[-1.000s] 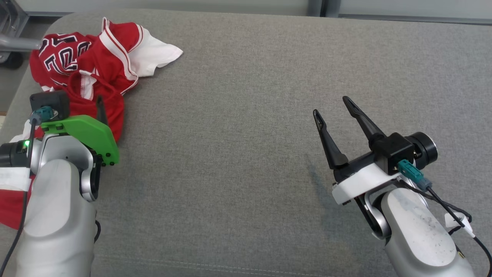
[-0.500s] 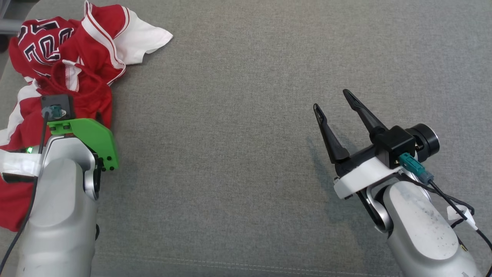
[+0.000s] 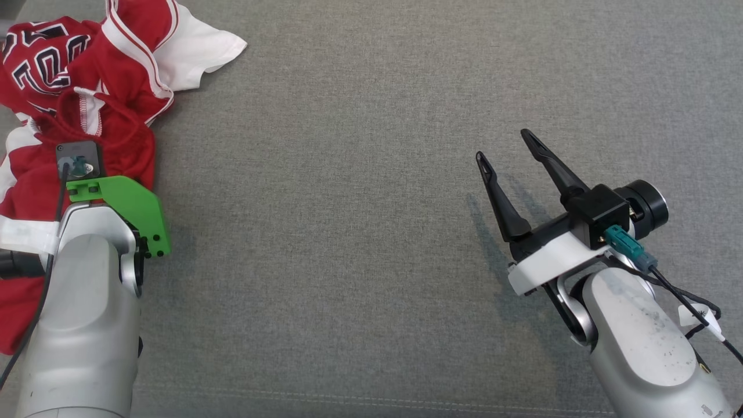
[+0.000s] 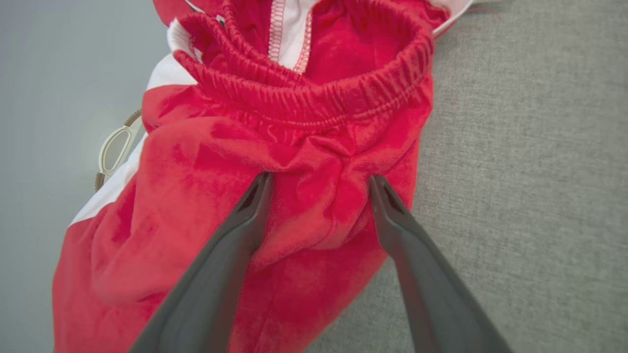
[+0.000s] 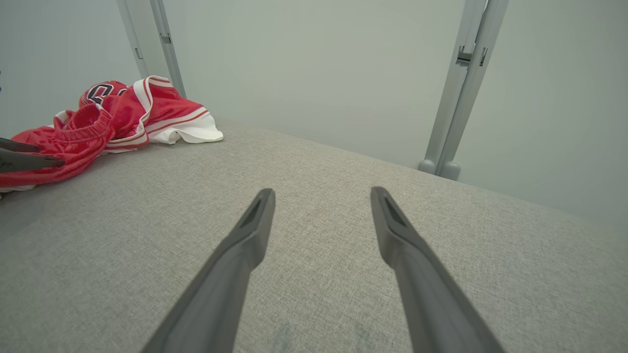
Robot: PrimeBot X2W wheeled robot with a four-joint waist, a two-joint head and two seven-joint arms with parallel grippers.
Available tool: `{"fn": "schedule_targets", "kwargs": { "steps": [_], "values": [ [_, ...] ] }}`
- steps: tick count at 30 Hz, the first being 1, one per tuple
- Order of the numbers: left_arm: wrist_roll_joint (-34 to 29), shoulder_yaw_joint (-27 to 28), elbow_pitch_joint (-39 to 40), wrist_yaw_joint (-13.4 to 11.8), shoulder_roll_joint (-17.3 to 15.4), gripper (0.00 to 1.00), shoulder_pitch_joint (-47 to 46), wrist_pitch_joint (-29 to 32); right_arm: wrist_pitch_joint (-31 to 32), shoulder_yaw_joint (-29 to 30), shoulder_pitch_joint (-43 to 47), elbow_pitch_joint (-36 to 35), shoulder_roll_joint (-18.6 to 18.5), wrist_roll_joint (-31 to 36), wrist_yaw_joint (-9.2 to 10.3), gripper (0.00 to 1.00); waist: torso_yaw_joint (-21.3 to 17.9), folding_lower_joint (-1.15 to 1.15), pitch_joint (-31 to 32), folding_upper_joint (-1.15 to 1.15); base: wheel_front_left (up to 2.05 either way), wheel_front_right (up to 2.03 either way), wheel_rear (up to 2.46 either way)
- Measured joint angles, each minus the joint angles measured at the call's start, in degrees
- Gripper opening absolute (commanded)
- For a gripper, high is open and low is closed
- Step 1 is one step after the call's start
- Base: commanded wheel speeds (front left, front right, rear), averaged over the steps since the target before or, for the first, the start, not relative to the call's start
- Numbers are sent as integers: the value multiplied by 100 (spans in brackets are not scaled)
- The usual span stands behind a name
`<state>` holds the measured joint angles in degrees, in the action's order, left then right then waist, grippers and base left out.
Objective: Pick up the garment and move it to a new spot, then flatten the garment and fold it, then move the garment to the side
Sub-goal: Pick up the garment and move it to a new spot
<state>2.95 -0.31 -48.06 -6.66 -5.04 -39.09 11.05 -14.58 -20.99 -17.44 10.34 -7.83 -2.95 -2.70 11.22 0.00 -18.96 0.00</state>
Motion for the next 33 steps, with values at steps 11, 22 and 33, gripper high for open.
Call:
{"fn": "schedule_targets", "kwargs": {
  "steps": [11,22,33],
  "values": [
    [-192,305,-366,-1,35,100,-188,-71,0,12,-1,27,-49,8,0,100,-30,0,-23,0,0,0,0],
    [-428,515,-548,-2,120,0,-240,-428,0,67,2,52,-41,5,26,100,-32,0,75,0,0,0,0],
    [-305,311,-311,12,383,0,-414,-1376,0,179,42,70,60,-71,97,100,127,0,340,0,0,0,0]
  ]
}}
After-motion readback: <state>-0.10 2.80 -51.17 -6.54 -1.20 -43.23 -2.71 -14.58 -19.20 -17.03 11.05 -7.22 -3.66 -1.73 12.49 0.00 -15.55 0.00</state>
